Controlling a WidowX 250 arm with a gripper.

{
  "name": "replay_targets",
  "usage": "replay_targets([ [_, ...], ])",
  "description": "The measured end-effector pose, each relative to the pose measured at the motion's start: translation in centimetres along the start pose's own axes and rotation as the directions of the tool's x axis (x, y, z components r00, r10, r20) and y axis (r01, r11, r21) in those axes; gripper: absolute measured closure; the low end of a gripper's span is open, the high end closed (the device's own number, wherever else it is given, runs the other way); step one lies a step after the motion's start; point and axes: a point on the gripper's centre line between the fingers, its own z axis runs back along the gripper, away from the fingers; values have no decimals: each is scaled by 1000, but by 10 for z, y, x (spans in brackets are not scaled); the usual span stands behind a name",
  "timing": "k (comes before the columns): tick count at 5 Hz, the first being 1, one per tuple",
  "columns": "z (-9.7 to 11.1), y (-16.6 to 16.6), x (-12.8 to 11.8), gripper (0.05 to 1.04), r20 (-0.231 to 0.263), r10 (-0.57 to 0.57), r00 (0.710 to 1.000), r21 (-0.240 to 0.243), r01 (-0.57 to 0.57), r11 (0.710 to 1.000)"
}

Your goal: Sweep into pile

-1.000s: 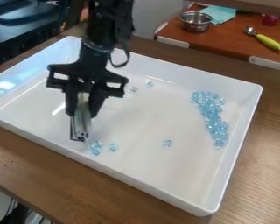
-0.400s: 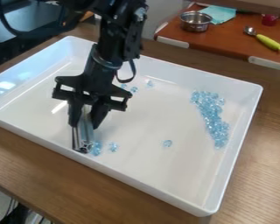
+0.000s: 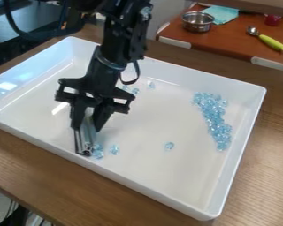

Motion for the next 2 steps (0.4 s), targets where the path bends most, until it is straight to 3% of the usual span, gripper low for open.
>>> replay_targets([
  [2, 7, -24, -8, 714, -56, 40, 998, -19, -41, 999],
])
